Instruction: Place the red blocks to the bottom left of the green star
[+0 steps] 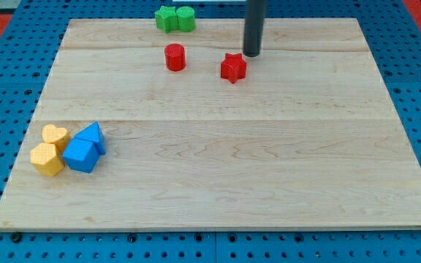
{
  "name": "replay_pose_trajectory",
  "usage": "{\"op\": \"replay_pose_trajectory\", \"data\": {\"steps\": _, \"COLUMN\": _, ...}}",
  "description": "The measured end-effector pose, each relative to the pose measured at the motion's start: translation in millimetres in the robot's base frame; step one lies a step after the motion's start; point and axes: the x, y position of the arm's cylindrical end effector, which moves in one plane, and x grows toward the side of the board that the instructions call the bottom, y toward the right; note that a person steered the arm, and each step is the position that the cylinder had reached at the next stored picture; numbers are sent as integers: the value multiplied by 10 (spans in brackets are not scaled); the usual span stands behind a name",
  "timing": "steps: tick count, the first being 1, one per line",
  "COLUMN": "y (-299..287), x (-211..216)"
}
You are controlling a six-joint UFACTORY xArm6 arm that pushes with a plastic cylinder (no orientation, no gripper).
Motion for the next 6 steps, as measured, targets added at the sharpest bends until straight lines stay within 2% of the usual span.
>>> {"op": "replay_pose_trajectory", "data": {"steps": 1, "y": -61, "x": 379}}
{"op": "replay_pose_trajectory", "data": {"steps": 4, "y": -1207, "x": 400}}
{"op": "replay_pose_trajectory", "data": {"steps": 5, "y": -1082, "x": 400}}
{"op": "replay_pose_trajectory", "data": {"steps": 6, "y": -1241, "x": 394}}
